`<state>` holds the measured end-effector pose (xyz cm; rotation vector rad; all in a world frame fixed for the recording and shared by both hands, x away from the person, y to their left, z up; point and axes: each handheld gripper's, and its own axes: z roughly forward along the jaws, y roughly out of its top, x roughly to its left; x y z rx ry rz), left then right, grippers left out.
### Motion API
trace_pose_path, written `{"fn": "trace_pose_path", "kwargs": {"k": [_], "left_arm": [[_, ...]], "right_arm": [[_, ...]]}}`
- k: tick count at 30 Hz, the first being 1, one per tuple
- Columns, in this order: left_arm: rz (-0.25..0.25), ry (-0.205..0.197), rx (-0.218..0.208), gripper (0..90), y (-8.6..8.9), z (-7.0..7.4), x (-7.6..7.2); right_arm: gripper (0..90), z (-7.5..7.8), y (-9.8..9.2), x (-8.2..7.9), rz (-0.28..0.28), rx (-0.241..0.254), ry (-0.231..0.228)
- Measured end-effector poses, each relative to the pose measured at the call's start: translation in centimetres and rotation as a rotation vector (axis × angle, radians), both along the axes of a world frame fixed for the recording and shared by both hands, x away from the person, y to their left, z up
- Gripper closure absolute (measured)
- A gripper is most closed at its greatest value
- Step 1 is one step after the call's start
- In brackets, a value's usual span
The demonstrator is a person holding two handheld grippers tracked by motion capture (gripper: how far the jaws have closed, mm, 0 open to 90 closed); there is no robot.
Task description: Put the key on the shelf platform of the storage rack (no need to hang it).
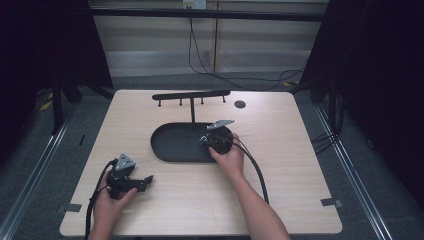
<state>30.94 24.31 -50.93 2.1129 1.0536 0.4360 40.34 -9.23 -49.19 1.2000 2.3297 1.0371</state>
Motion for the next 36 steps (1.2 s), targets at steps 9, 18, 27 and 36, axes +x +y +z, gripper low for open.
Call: {"fn": "trace_pose_path", "kwargs": {"k": [9,18,27,36], "left_arm": [[-0.003,0.002,0.005,16.2,0.03,0.02,0.0],[0.001,0.0,-0.001,16.2,-0.01,-0.01,0.0],[0.0,0.0,0.0,16.2,0.0,0.0,0.0],[0.001,0.0,-0.001,16.2,-0.01,0.0,0.0]], "right_arm": [[71.0,-0.59,-0.39,-0.08,-0.01,-0.014,0.011],[70.6,-0.6,-0.56,-0.11,-0.01,-0.026,0.011],[70.2,-0.56,-0.48,-0.07,-0.008,-0.045,0.006],[70.1,-0.54,-0.58,-0.04,-0.012,-0.051,0.005]]}}
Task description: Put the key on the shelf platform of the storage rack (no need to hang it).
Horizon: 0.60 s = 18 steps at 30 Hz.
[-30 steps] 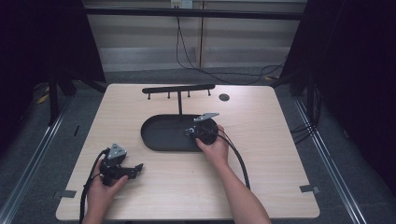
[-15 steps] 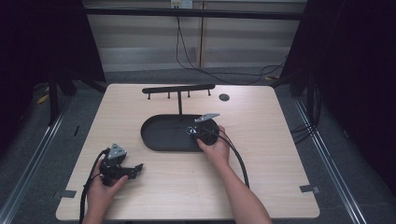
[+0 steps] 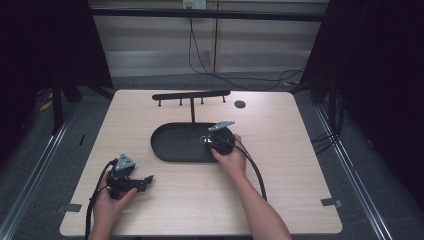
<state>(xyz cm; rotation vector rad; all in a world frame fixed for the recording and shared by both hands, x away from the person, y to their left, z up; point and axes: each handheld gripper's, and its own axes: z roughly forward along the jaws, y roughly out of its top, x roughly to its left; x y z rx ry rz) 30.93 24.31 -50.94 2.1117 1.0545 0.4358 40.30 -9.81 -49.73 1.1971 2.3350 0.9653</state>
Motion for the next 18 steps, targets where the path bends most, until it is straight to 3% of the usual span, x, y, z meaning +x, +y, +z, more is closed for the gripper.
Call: {"fn": "trace_pose_path", "kwargs": {"k": [18], "left_arm": [[-0.001,0.0,0.001,16.2,0.01,0.0,0.0]], "right_arm": [[69.1,-0.01,-0.22,0.11,0.0,-0.017,0.004]]}}
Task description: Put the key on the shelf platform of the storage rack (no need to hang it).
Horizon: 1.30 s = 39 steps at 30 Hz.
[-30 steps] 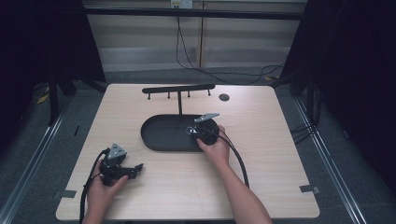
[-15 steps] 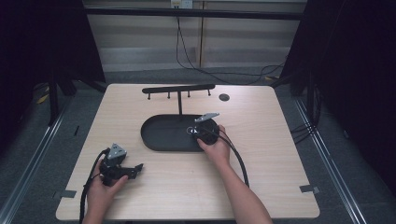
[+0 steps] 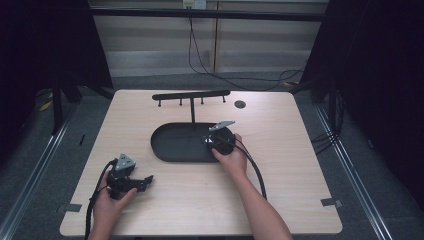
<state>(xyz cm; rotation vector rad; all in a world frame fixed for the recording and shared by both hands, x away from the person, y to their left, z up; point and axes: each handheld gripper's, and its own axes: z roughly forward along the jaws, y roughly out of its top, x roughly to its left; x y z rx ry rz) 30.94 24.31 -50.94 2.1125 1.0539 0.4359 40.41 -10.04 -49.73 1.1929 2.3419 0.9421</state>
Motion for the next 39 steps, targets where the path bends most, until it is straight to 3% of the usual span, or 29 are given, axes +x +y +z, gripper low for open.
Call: {"fn": "trace_pose_path", "kwargs": {"k": [16,27,32,39], "left_arm": [[0.0,0.0,0.0,16.3,0.0,0.0,0.0],[0.0,0.0,0.0,16.3,0.0,0.0,0.0],[-0.003,0.002,0.005,16.2,0.0,0.0,0.0],[-0.003,0.002,0.005,16.3,0.0,0.0,0.0]], "right_arm": [[54.9,0.5,-0.3,-0.1,-0.011,0.007,-0.016],[36.2,1.2,-0.5,-0.3,-0.014,0.054,-0.029],[29.7,1.4,-0.5,-0.5,-0.012,0.047,-0.039],[28.1,1.9,-0.6,-0.7,-0.004,0.063,-0.038]]}}
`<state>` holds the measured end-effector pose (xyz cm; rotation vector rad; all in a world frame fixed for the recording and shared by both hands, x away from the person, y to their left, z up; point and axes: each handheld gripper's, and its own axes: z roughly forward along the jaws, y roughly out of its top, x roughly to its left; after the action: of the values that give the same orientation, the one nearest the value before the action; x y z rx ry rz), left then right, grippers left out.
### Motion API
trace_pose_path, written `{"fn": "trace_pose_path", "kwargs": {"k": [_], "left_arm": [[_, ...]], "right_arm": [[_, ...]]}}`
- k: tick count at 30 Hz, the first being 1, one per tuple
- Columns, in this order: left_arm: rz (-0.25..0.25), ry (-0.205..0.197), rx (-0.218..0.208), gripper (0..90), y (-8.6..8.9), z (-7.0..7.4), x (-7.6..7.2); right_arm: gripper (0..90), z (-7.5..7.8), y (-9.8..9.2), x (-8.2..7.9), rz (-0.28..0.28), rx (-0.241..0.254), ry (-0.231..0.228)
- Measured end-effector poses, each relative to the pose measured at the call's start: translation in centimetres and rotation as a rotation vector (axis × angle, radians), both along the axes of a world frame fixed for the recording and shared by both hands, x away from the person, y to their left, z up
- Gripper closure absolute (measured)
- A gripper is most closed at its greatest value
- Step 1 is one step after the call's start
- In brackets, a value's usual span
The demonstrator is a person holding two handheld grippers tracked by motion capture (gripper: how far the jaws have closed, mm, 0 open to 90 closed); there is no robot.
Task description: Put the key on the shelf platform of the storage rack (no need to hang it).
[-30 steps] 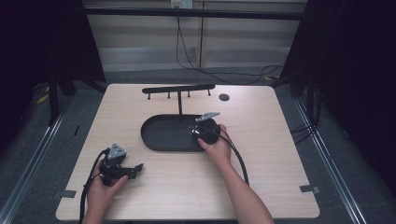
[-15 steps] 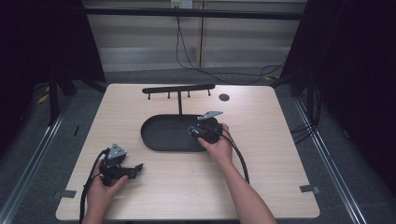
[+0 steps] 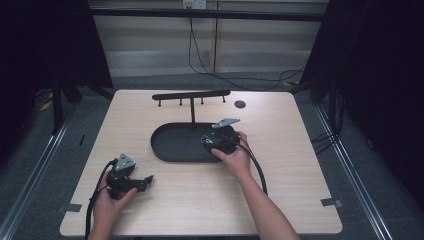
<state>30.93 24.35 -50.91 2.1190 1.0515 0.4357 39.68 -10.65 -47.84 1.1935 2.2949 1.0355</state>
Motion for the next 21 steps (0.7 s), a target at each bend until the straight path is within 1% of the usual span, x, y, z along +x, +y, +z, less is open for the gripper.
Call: {"fn": "trace_pose_path", "kwargs": {"k": [1,3,6,7,8,9,10,11,12,13,14,17,18,21], "left_arm": [[0.0,0.0,0.0,16.3,0.0,0.0,0.0],[0.002,-0.001,-0.005,16.3,0.0,0.0,0.0],[-0.006,0.002,0.0,16.3,0.0,0.0,0.0],[-0.006,0.002,0.0,16.3,0.0,0.0,0.0],[-0.007,0.003,-0.001,16.3,0.0,0.0,0.0],[-0.007,0.003,-0.001,16.3,0.0,0.0,0.0],[-0.007,0.003,-0.002,16.3,0.0,0.0,0.0],[-0.008,0.003,0.001,16.3,0.0,0.0,0.0],[-0.005,0.002,-0.003,16.3,0.0,0.0,0.0],[-0.005,0.002,-0.003,16.2,0.0,0.0,0.0],[-0.006,0.002,-0.002,16.3,0.0,0.0,0.0],[-0.006,0.002,-0.003,16.2,0.0,0.0,-0.1],[-0.006,0.002,-0.002,16.3,0.0,0.0,-0.1],[-0.006,0.002,-0.002,16.3,0.0,0.0,0.0]], "right_arm": [[28.1,0.1,0.0,-0.1,-0.001,0.015,0.003],[27.8,0.5,-0.1,-0.2,0.01,0.022,-0.008],[27.5,0.9,-0.2,-0.4,0.017,0.029,-0.014],[27.5,0.9,-0.2,-0.4,0.017,0.029,-0.014],[27.1,1.1,-0.4,-0.5,0.019,0.046,-0.009],[27.1,1.1,-0.4,-0.5,0.019,0.046,-0.009],[25.4,1.2,-0.5,-0.6,0.024,0.052,-0.005],[23.7,1.2,-0.5,-0.6,0.027,0.049,0.005],[23.0,1.2,-0.5,-0.6,0.027,0.036,0.007],[23.0,1.2,-0.5,-0.6,0.027,0.036,0.007],[21.8,1.2,-0.6,-0.8,0.029,0.014,0.016],[21.5,1.3,-0.8,-0.8,0.029,0.021,0.022],[20.7,1.4,-1.0,-0.9,0.029,0.04,0.033],[20.0,1.5,-1.2,-1.0,0.032,0.035,0.031]]}}
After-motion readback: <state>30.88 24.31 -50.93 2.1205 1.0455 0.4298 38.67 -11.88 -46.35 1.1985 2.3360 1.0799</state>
